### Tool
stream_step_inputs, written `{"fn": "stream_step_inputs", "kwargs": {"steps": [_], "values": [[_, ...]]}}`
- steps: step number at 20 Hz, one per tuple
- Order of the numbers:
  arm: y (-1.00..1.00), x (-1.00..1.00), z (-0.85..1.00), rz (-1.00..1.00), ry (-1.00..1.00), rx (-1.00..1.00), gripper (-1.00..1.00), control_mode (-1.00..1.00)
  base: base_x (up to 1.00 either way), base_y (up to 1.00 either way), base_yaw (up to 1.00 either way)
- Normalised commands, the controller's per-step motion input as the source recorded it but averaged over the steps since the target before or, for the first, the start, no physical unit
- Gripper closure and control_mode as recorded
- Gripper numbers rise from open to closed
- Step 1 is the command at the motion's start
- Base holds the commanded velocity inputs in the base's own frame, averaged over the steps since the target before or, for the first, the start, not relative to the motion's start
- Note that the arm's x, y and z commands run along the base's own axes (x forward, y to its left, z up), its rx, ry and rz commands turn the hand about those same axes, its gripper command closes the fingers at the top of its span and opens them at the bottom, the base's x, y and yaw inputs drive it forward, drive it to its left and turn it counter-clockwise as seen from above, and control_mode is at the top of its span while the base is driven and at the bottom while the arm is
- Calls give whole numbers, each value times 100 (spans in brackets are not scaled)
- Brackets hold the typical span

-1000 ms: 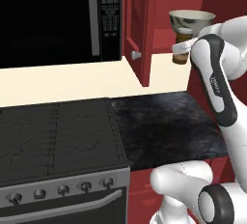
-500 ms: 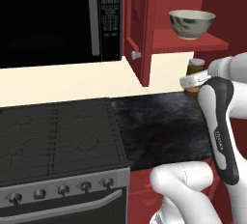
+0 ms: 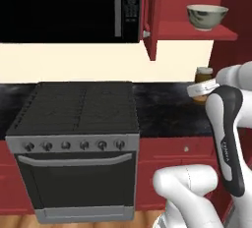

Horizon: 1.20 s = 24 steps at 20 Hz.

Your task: Take the cinnamon bottle from the cabinet and place it on the dining table, next to the plate with the cupcake. Then take the chocolate from the dining counter and place it on the cupcake plate.

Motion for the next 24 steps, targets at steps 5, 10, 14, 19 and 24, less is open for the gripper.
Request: {"fn": "stream_step_inputs", "kwargs": {"steps": [5, 10, 14, 19, 24], "values": [[0, 0, 0, 0, 0, 0, 100, 100, -54, 15, 77], [0, 0, 0, 0, 0, 0, 100, 100, -25, 15, 78], [0, 0, 0, 0, 0, 0, 100, 100, -2, 18, 78], [0, 0, 0, 0, 0, 0, 100, 100, 0, 21, 73], [0, 0, 0, 0, 0, 0, 100, 100, 0, 20, 72]]}}
